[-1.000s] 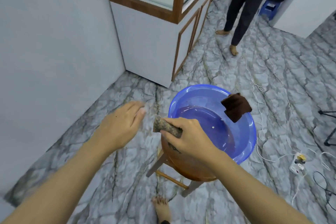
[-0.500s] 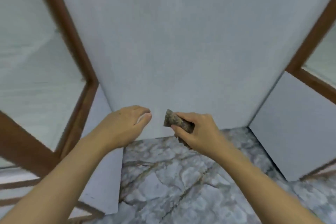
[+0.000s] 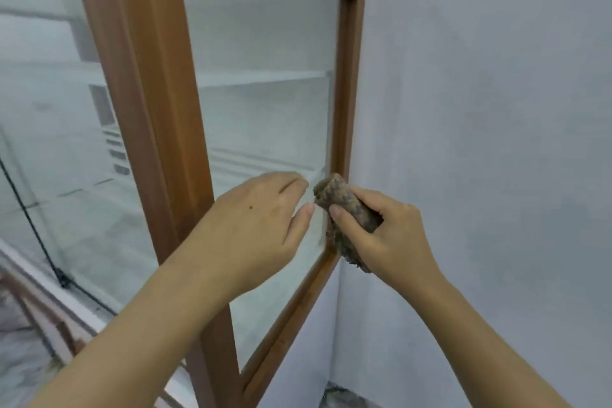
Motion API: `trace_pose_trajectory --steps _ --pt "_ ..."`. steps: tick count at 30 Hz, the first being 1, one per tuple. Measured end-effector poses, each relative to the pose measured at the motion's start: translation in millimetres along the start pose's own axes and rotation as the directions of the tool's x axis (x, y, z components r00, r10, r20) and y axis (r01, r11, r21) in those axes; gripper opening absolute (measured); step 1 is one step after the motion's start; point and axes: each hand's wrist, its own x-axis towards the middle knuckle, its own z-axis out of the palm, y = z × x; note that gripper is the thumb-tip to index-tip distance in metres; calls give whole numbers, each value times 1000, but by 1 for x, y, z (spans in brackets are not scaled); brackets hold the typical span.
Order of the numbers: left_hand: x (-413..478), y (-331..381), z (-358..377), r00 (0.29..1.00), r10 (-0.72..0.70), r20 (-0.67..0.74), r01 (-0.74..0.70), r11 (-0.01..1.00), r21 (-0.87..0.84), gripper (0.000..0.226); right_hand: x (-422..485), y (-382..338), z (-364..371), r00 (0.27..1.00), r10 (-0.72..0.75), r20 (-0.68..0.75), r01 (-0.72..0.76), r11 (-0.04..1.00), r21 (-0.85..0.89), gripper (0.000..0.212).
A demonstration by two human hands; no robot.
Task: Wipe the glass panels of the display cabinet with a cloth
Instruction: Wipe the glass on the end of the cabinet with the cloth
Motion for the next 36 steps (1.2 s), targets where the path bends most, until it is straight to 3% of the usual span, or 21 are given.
trace_pose_trajectory --steps 2,8,14,20,24,28,30,32,36 --pt "11 -9 -9 985 49 -163 -29 993 119 42 28 -6 8 997 -73 -35 74 996 47 30" --pt "40 -18 -36 947 40 -317 69 943 326 46 103 -11 28 961 -240 -136 264 941 211 19" --pt "67 -24 -59 848 -41 -529 344 802 489 51 165 -19 45 927 -277 -253 357 857 372 22" --pt "85 -33 -66 681 -142 -719 618 637 460 56 221 -46 60 868 -208 -451 448 719 531 32" --pt "89 -38 -65 642 -136 -754 684 545 484 59 233 -68 93 751 -404 -523 644 622 445 40" --pt "76 -41 -67 636 -99 -766 687 525 502 60 225 -53 122 475 -772 -423 879 438 188 52" --pt "70 -42 -66 631 -102 -769 689 530 495 60 223 -38 126 398 -841 -367 917 382 118 46" --pt "68 -42 -65 631 -114 -767 688 539 486 60 229 -36 123 396 -851 -345 913 404 52 44" --pt "66 -43 -64 630 -112 -769 687 543 484 59 240 -73 115 575 -696 -430 790 610 68 48"
